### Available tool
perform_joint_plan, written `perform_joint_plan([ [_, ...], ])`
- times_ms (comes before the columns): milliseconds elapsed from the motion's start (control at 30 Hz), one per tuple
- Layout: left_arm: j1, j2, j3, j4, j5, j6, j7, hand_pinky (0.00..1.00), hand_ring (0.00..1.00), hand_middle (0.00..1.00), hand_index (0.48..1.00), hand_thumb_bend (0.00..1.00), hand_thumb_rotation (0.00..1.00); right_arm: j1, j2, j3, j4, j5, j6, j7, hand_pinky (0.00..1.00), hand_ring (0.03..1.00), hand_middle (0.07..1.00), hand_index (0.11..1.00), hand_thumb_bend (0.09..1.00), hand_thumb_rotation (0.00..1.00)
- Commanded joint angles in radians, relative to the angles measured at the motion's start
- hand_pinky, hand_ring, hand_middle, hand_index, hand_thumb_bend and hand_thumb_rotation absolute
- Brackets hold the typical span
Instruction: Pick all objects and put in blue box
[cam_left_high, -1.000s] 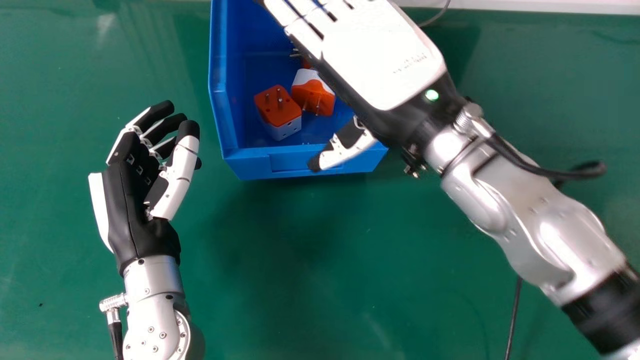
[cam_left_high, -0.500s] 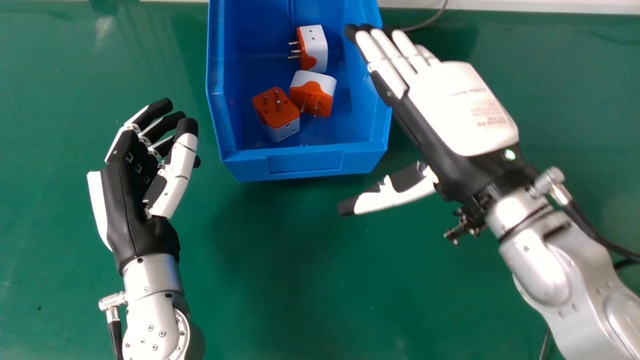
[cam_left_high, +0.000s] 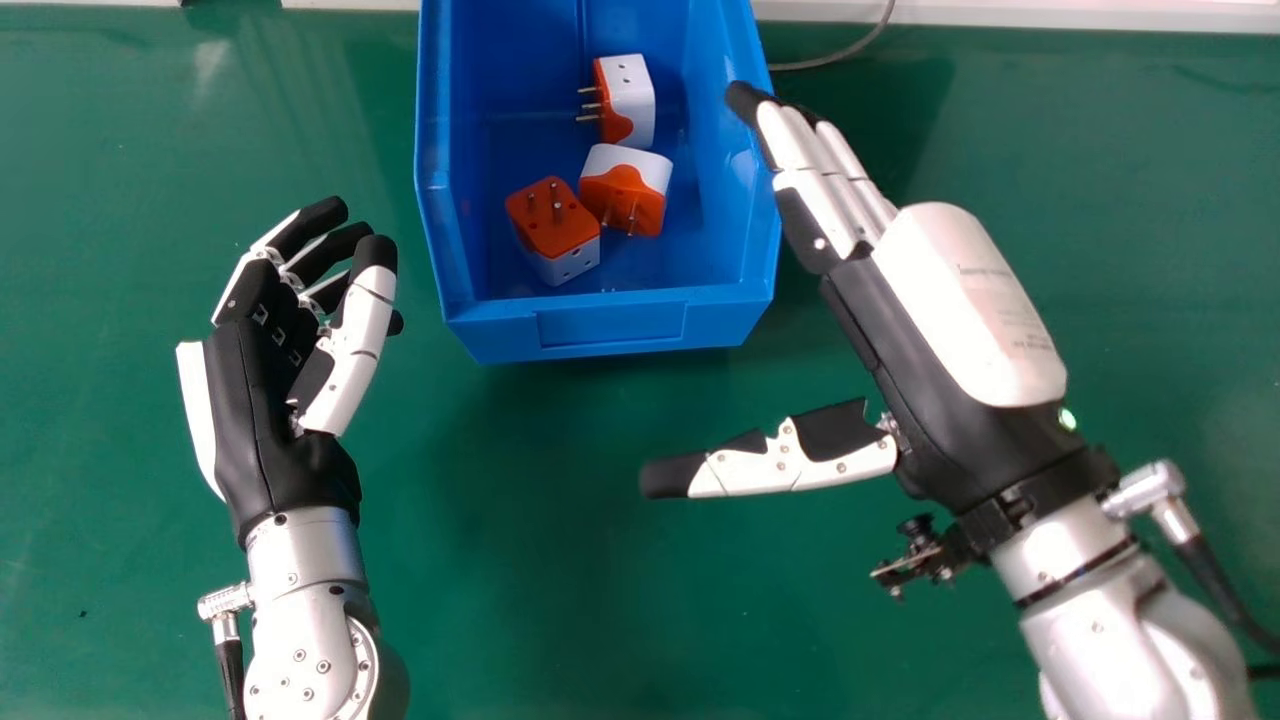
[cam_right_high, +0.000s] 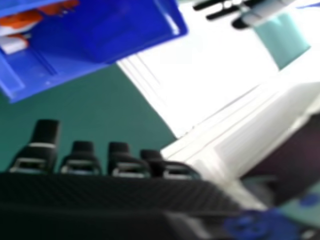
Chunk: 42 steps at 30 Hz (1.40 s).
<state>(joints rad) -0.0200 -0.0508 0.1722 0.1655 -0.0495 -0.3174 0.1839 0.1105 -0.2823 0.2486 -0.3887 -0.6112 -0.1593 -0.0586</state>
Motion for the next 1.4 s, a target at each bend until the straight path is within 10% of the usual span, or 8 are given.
perform_joint_plan([
  [0,-0.004,0.000,-0.002,-0.028,-0.003,-0.008,-0.007,0.51,0.63,0.70,0.693,0.57,0.35,0.026,0.031,-0.001,-0.001,0.028,-0.056,-0.052,0.86,0.998,1.000,1.000,1.000,0.66],
  [600,0.002,0.025,0.024,-0.014,0.008,-0.025,-0.012,0.51,0.63,0.69,0.691,0.57,0.36,0.078,0.157,-0.025,0.426,0.176,-0.423,-0.245,0.87,0.994,1.000,1.000,0.893,0.76],
  [1367,-0.025,0.037,0.034,0.017,-0.004,-0.015,-0.024,0.49,0.61,0.70,0.698,0.59,0.37,0.080,0.198,-0.026,0.450,0.162,-0.444,-0.236,0.90,0.999,1.000,1.000,0.831,0.93],
])
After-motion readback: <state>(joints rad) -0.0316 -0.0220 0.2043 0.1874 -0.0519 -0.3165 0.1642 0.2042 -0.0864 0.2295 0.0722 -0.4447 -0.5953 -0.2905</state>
